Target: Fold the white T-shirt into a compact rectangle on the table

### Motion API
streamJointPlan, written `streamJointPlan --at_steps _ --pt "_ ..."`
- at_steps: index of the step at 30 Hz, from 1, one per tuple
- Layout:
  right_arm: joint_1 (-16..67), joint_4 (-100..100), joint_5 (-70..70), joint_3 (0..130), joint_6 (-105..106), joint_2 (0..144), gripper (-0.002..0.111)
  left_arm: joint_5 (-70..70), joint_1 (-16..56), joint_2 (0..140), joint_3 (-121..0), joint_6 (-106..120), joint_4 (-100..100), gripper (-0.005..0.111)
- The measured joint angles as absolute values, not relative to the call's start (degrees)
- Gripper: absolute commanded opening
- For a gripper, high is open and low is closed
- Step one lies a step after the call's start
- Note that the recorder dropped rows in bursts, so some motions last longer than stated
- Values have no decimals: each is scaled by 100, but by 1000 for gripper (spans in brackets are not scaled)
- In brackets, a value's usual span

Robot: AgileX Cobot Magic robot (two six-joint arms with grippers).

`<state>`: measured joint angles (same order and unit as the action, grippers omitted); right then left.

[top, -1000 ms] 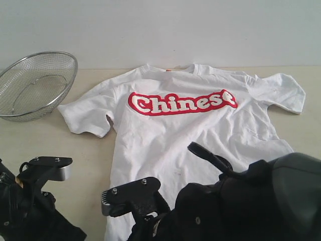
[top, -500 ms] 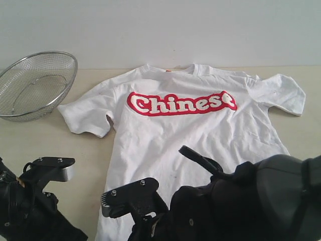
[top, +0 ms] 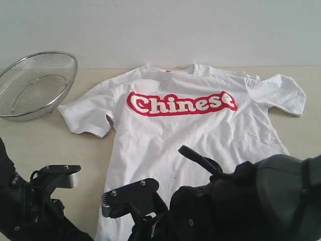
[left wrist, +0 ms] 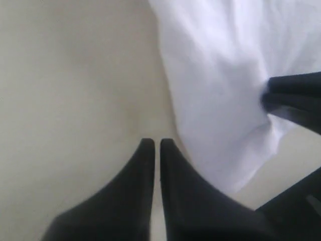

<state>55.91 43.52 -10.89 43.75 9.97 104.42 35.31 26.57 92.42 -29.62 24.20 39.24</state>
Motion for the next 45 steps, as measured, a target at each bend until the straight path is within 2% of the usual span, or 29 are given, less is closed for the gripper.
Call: streamJointPlan --at_steps 8,23,34,45 --pt "5591 4342 -1111 4379 1039 10442 0 3520 2657 9696 -2973 2778 4594 4" --pt "5591 4342 -1254 4341 1019 10283 0 3802 2657 9894 -2953 5406 7253 4" --pt "5556 4098 -1126 4300 996 9608 0 4065 2657 9894 -3518 5655 7485 4" --pt "5410 3178 -1906 4300 387 9418 0 4068 2657 10508 -3832 5671 7643 4"
